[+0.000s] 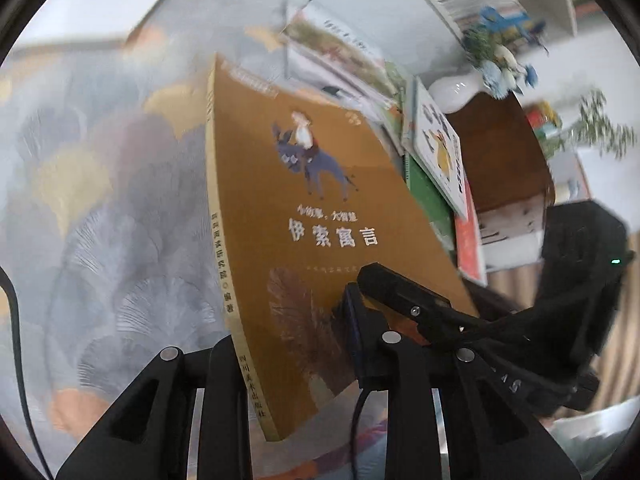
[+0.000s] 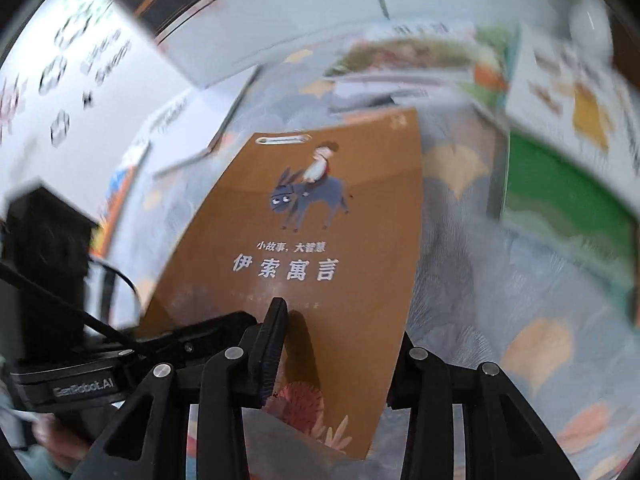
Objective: Organize books
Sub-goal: 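Lift the orange book and carry it onto the white book on the side table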
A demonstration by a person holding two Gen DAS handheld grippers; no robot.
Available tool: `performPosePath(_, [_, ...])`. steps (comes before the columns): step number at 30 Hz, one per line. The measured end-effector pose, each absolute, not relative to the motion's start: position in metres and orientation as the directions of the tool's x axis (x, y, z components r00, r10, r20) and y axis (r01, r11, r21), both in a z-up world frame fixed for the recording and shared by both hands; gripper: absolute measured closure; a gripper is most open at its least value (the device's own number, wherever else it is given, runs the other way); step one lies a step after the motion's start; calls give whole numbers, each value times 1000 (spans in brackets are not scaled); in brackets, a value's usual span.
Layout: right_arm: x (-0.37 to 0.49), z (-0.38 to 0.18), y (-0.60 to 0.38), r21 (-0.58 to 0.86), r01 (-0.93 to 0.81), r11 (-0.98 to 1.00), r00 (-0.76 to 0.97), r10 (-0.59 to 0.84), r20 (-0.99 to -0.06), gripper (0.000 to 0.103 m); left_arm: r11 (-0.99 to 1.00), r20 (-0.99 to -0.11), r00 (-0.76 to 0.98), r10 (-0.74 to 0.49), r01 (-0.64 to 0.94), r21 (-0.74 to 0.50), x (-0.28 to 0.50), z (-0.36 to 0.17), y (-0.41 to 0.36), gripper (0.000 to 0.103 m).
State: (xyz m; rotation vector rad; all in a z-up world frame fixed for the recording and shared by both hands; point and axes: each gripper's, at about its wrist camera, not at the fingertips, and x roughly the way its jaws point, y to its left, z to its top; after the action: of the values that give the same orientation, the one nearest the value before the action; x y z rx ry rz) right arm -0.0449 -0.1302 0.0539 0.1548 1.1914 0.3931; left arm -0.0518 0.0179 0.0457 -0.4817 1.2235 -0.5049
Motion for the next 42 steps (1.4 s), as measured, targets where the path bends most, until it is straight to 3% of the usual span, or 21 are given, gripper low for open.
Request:
performPosePath(11, [-67, 111, -109, 188, -370, 910, 447, 351, -823, 65, 759, -658, 407, -633, 161, -631, -64, 97, 49, 80])
performPosePath(22, [-10, 160, -35, 131, -508, 851, 504, 417, -756, 64, 795, -611, 566, -553, 140, -590, -18, 140, 119, 79])
performPosePath(30, [67, 140, 39, 136, -545, 827, 465, 434, -772, 63, 825, -650, 580, -491, 69, -561, 48, 116, 179, 79])
performPosePath(42, [153, 90, 86, 221, -471, 854, 381, 422, -822, 62, 802, -675, 542, -501, -2, -597, 121, 66, 228, 76])
